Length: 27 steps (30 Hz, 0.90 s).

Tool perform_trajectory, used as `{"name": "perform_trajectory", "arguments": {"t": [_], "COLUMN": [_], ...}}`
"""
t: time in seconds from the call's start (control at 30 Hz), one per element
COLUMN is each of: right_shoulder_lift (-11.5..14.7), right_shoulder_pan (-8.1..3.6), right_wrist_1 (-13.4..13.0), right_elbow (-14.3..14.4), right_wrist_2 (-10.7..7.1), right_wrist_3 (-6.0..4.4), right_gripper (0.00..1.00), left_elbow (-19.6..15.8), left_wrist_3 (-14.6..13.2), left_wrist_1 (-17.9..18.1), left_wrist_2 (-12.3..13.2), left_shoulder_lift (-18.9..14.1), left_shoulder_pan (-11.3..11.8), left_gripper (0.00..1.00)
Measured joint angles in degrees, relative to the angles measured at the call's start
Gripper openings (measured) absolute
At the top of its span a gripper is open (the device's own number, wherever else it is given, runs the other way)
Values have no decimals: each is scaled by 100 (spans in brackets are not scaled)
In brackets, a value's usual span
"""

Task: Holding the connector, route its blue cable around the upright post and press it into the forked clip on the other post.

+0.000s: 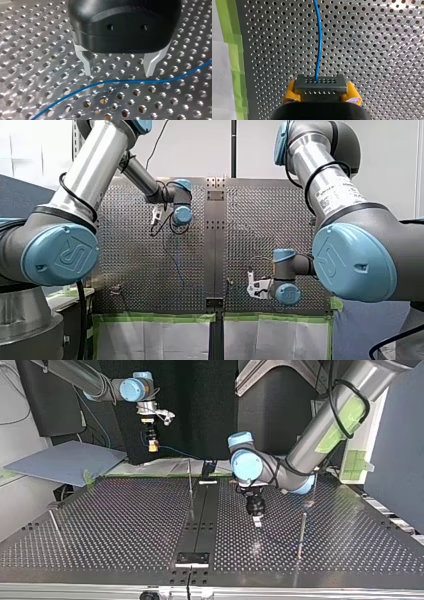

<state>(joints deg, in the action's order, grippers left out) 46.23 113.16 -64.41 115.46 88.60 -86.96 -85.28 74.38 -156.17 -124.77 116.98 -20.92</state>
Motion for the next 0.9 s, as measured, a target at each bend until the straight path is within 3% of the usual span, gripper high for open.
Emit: {"name": "perform_trajectory", "arguments": {"t": [0.53,0.73,0.9], "right_shoulder_lift": [3,4,3], "right_shoulder_pan": [0,1,1], "right_wrist_1": [23,34,41], "right_elbow": [-1,0,-1], "right_wrist_2": [0,0,0], "right_wrist_3": [1,1,1], "right_gripper": [0,0,0], "left_elbow": [-234,-433,-462], "left_wrist_3": [-283,-561,-833], "left_wrist_1": [282,570,714], "left_wrist_2": [-252,-371,-226], "left_shoulder_lift": [420,424,455], "left_shoulder_pan": [-76,-81,-102], "left_gripper": [100,100,100]}}
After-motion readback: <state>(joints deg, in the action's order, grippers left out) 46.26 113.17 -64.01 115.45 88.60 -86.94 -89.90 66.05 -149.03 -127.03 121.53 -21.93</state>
